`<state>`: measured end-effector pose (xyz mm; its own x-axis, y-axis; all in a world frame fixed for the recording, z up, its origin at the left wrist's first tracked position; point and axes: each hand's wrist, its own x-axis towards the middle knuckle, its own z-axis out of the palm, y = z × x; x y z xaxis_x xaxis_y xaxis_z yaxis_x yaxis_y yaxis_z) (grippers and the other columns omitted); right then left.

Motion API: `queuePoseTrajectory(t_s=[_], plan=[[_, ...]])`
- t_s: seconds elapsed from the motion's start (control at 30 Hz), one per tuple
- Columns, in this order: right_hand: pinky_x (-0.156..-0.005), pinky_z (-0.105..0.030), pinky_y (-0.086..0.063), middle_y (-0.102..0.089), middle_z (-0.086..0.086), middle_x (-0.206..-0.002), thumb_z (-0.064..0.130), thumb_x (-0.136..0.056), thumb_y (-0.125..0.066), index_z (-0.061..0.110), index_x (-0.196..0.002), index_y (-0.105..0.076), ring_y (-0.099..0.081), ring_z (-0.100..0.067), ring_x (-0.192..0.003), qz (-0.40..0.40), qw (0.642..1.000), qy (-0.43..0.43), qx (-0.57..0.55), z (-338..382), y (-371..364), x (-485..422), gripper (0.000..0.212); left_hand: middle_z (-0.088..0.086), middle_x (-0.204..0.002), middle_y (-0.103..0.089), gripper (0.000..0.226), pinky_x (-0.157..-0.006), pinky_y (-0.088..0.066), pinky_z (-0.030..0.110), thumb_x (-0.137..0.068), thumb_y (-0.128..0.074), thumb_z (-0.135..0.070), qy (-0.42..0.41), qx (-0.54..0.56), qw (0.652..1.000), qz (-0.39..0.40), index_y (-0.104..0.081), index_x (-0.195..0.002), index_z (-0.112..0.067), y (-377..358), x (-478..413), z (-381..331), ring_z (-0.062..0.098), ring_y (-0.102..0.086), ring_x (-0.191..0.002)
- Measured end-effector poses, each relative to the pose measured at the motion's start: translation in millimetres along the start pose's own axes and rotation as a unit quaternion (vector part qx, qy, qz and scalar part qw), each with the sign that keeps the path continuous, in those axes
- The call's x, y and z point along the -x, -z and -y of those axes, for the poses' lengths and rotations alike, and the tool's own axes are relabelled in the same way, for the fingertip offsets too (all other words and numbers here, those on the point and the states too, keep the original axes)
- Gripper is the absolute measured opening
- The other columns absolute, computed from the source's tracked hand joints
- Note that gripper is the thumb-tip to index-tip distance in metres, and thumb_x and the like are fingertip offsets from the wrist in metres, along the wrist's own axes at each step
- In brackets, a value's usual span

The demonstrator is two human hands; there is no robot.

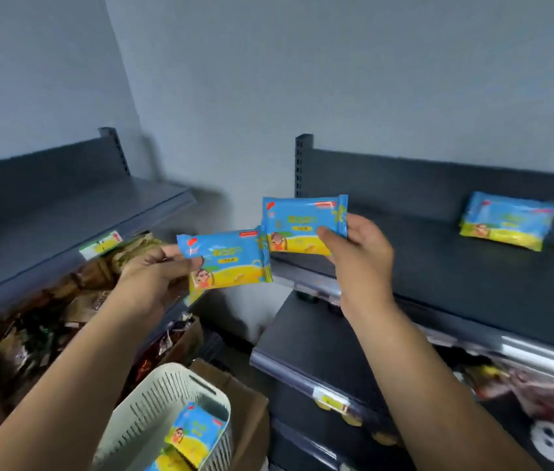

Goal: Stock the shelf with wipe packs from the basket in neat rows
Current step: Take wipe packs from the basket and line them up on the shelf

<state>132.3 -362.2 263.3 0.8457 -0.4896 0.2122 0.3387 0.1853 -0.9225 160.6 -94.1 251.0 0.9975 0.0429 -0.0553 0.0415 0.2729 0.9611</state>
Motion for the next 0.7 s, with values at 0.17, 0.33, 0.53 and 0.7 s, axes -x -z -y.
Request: queuePoseTrajectory(t_s=[0.17, 0.33, 0.53, 0.7], plan=[[-0.073, -0.022, -0.058, -0.08, 0.007, -0.094, 0.003, -0.087, -0.077, 0.018, -0.101, -0.073, -0.075, -0.003, -0.086, -0.098, 0.995, 0.033, 0.011, 37, 83, -24, 0.022, 0.023, -0.107, -0.075, 0.032, -0.086, -0.062, 0.042, -0.076, -0.073, 0.003, 0.009, -0.016, 0.994, 0.106, -0.069, -0.107, 0.007, -101, -19, 13, 0.033, -0.075, -0.093], [-0.078, -0.029, -0.057, -0.075, 0.017, -0.074, 0.0, -0.085, -0.078, 0.021, -0.088, -0.067, -0.068, 0.002, -0.07, -0.2, 0.977, 0.076, -0.004, 76, 161, -61, 0.024, 0.018, -0.106, -0.077, 0.029, -0.087, -0.062, 0.038, -0.08, -0.073, 0.003, 0.034, -0.035, 0.979, 0.197, -0.071, -0.109, 0.002, -219, -42, 27, 0.025, -0.076, -0.088], [-0.076, -0.028, -0.061, -0.08, 0.001, -0.09, 0.0, -0.085, -0.078, 0.014, -0.1, -0.07, -0.077, -0.014, -0.086, -0.289, 0.946, 0.141, 0.035, 113, 241, -117, 0.021, 0.014, -0.105, -0.078, 0.03, -0.071, -0.062, 0.026, -0.083, -0.073, 0.005, 0.034, -0.038, 0.962, 0.267, -0.069, -0.113, 0.0, -363, -67, 39, 0.022, -0.077, -0.09], [-0.084, -0.037, -0.063, -0.08, 0.0, -0.093, 0.002, -0.084, -0.079, 0.012, -0.101, -0.07, -0.077, -0.016, -0.089, -0.32, 0.928, 0.168, 0.089, 126, 289, -163, 0.022, 0.016, -0.105, -0.078, 0.027, -0.073, -0.063, 0.029, -0.081, -0.076, 0.008, 0.057, -0.039, 0.955, 0.287, -0.068, -0.105, 0.0, -440, -86, 65, 0.027, -0.077, -0.093]])
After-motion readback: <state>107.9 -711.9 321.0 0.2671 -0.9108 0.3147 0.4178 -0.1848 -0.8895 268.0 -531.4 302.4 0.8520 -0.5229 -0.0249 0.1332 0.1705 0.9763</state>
